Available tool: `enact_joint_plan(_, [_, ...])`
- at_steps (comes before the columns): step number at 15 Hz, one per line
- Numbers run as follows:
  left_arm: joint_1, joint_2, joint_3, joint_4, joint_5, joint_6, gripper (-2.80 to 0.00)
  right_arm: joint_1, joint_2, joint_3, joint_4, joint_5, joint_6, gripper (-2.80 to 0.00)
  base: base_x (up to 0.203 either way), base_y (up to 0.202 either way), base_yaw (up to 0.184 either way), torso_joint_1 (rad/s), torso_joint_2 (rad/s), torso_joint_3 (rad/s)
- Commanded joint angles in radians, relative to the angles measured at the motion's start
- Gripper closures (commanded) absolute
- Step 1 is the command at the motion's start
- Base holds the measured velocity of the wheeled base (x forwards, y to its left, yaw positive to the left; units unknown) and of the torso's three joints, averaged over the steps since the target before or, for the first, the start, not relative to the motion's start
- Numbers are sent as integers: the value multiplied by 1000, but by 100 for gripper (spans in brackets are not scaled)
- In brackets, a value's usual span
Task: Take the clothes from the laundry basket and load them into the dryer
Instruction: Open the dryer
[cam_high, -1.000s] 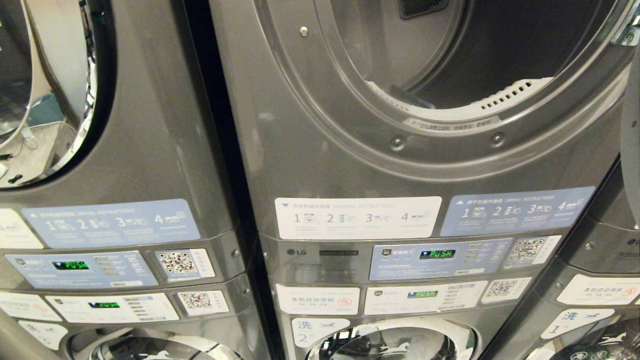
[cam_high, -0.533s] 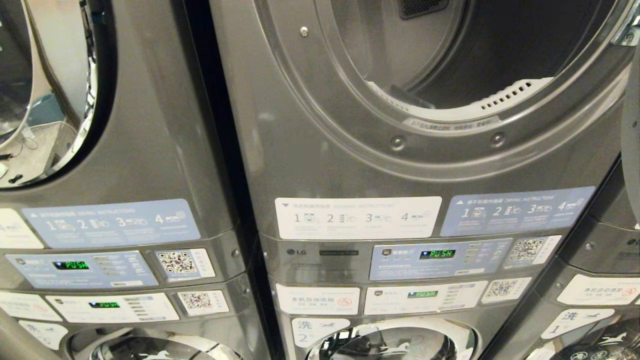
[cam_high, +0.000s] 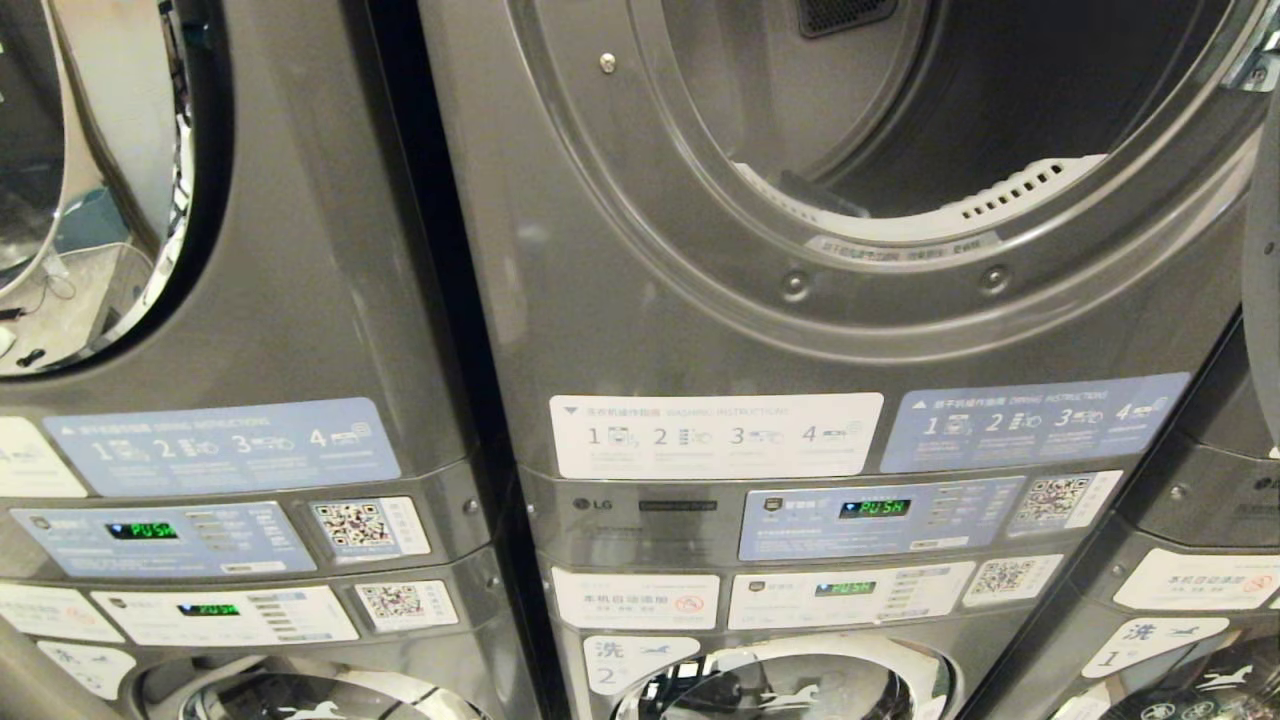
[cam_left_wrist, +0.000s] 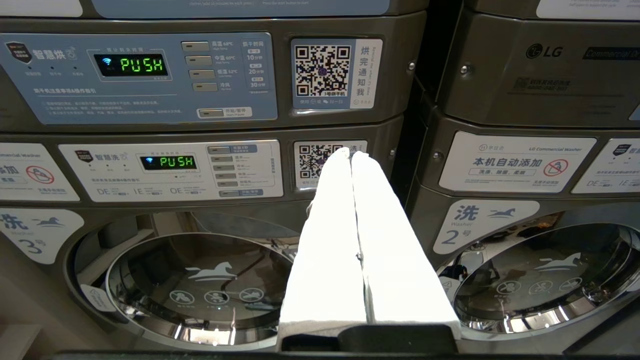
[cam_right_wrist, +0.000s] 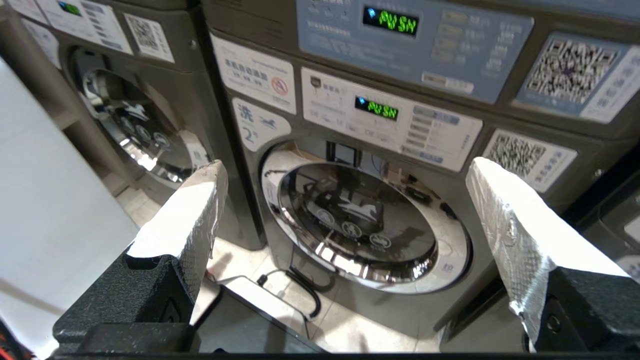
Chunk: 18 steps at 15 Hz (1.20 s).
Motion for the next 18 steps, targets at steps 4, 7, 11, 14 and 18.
enact_joint_plan(4, [0, -2, 0, 0, 0, 0, 0, -1, 53, 110, -19, -44, 107, -280, 0, 0, 0, 0, 0, 0])
enact_joint_plan(7, [0, 0, 0, 0, 0, 0, 0, -4, 174, 111, 15, -63, 184, -280, 0, 0, 0, 0, 0, 0])
enact_joint_plan(11, [0, 0, 0, 0, 0, 0, 0, -160, 413, 210, -171, -76, 327, -280, 0, 0, 0, 0, 0, 0])
enact_joint_plan(14, [0, 0, 0, 0, 0, 0, 0, -291, 432, 242, -225, -23, 337, -280, 0, 0, 0, 0, 0, 0])
enact_joint_plan(18, [0, 0, 0, 0, 0, 0, 0, -362, 440, 247, -228, 5, 352, -280, 0, 0, 0, 0, 0, 0])
